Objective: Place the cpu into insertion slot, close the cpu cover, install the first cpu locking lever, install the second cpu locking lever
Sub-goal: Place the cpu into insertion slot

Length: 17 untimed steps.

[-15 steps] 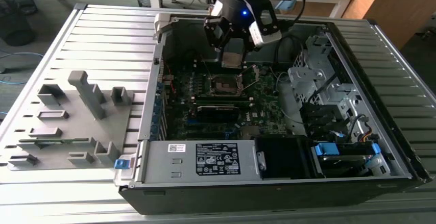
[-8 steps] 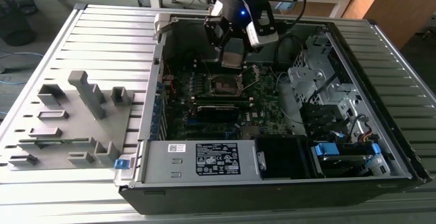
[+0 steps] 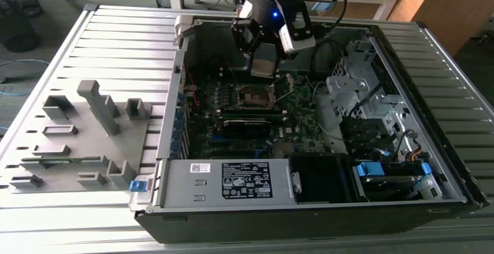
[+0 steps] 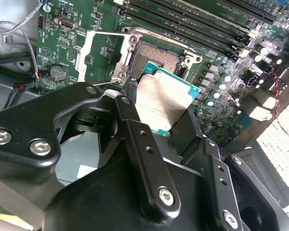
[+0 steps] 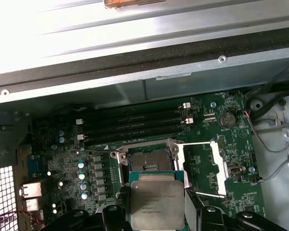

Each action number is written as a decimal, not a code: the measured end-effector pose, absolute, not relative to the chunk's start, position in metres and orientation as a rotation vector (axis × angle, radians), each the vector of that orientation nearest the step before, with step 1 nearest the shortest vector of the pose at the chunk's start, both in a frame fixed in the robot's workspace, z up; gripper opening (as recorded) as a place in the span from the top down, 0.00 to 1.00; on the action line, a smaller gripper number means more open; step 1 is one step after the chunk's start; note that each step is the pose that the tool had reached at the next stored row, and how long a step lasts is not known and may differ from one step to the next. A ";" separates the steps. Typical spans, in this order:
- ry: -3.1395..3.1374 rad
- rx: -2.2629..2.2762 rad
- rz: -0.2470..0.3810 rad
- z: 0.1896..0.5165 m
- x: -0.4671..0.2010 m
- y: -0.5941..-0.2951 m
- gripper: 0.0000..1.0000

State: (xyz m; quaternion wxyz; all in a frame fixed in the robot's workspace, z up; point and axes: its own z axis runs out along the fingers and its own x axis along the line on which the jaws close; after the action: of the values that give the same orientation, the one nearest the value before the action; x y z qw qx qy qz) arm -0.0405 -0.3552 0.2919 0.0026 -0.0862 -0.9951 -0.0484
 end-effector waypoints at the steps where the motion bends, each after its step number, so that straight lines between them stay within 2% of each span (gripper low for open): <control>1: -3.121 -0.271 -0.152 0.292 -0.041 -0.355 0.46; 17: -3.109 -0.423 -0.152 0.292 -0.041 -0.355 0.46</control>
State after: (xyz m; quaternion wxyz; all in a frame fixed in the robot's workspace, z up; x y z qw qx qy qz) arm -0.0405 -0.3552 0.2915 0.0002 -0.1347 -0.9897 -0.0484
